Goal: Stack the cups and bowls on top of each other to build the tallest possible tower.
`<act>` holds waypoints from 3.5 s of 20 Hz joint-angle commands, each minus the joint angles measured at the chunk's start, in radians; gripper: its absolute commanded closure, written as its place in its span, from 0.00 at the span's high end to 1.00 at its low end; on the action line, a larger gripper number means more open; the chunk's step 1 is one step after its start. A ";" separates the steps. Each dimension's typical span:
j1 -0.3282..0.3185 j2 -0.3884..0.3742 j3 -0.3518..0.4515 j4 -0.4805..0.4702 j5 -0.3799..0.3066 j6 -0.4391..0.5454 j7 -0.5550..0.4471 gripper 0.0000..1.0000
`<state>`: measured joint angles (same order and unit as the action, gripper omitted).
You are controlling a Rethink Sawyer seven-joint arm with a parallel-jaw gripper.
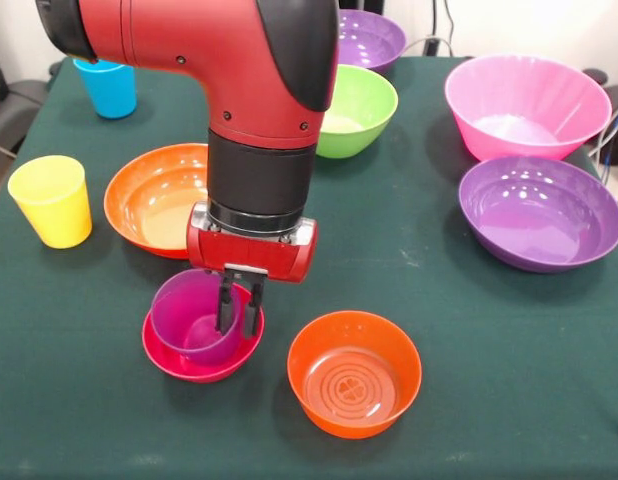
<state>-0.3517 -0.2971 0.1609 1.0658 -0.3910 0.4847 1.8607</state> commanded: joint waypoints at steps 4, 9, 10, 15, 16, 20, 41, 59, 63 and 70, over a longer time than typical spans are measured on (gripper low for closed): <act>-0.017 0.034 0.071 -0.008 -0.002 0.141 -0.109 1.00; -0.023 0.038 0.076 -0.008 0.010 0.159 -0.114 1.00; -0.022 0.038 0.075 -0.008 0.009 0.155 -0.114 1.00; -0.020 0.034 0.068 -0.004 0.012 0.158 -0.113 1.00; -0.020 0.035 0.068 -0.006 0.012 0.160 -0.114 1.00; -0.015 0.043 0.069 -0.030 0.014 0.173 -0.115 1.00; -0.019 0.020 0.088 -0.052 0.026 0.245 -0.142 1.00; -0.032 -0.065 0.154 -0.120 0.109 0.478 -0.203 1.00; -0.035 -0.052 0.173 -0.200 0.114 0.548 -0.230 1.00; -0.038 -0.027 0.201 -0.338 0.101 0.687 -0.293 1.00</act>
<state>-0.3725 -0.3378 0.2535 0.8508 -0.2799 0.9980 1.8607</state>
